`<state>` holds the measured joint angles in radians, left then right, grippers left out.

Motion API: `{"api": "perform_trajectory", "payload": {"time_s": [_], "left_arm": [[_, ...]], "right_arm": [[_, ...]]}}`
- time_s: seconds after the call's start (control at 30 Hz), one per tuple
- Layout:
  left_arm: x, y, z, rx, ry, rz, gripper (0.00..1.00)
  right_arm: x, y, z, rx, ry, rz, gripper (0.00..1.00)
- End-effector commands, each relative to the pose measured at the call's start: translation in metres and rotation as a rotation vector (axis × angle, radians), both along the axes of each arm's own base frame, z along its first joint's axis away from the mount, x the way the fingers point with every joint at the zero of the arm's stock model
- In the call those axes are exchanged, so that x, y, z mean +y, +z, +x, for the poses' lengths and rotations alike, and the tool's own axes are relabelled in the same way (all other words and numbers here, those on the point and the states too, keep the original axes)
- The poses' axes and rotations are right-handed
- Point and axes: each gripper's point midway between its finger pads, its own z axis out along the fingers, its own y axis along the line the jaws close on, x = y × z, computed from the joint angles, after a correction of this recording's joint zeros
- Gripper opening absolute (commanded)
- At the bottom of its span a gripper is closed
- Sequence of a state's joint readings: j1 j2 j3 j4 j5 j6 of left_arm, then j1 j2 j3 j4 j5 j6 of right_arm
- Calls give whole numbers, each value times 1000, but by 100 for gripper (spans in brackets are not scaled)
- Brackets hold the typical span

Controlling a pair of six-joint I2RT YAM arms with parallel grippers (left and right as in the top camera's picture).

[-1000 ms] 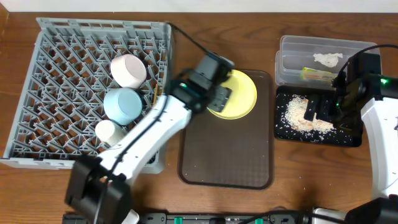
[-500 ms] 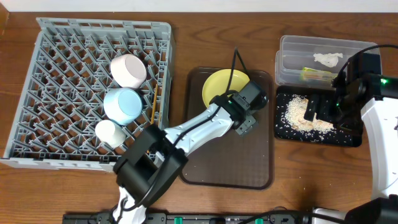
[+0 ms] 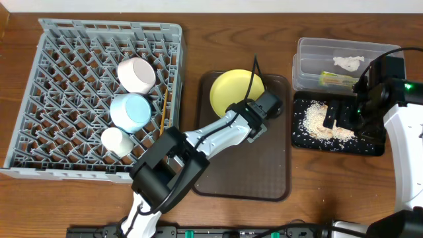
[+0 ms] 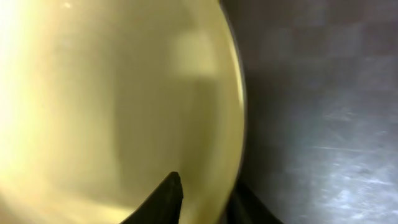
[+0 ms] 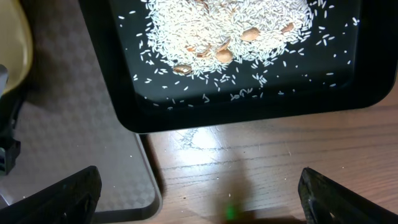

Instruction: Sort waste into correct bins and load items into the dishwasher

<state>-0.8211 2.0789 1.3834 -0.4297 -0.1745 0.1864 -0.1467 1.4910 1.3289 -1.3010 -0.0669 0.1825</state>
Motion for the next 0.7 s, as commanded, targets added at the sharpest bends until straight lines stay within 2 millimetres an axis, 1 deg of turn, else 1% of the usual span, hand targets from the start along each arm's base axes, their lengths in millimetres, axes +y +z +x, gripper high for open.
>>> {"api": "perform_trajectory", "payload": {"time_s": [0.0, 0.03, 0.1, 0.2, 0.43, 0.47, 0.57, 0.67], "left_arm": [[14, -12, 4, -15, 22, 73, 19], [14, -12, 3, -14, 22, 74, 14], [15, -12, 2, -10, 25, 76, 10], [17, -14, 0, 1, 27, 85, 9], [16, -17, -18, 29, -4, 136, 8], [18, -16, -18, 17, -3, 151, 8], [29, -7, -9, -81, 18, 244, 8], [32, -5, -8, -99, 21, 268, 8]], "right_arm": [[-2, 9, 2, -33, -7, -11, 99], [-2, 9, 2, -33, -8, -11, 99], [-2, 10, 3, -34, -7, -11, 99], [-2, 10, 3, -34, -7, -11, 99], [-2, 10, 2, -33, -7, -11, 99], [-2, 10, 2, -33, -7, -11, 99], [-2, 10, 2, -33, -8, -11, 99], [-2, 9, 2, -32, -8, -11, 99]]}}
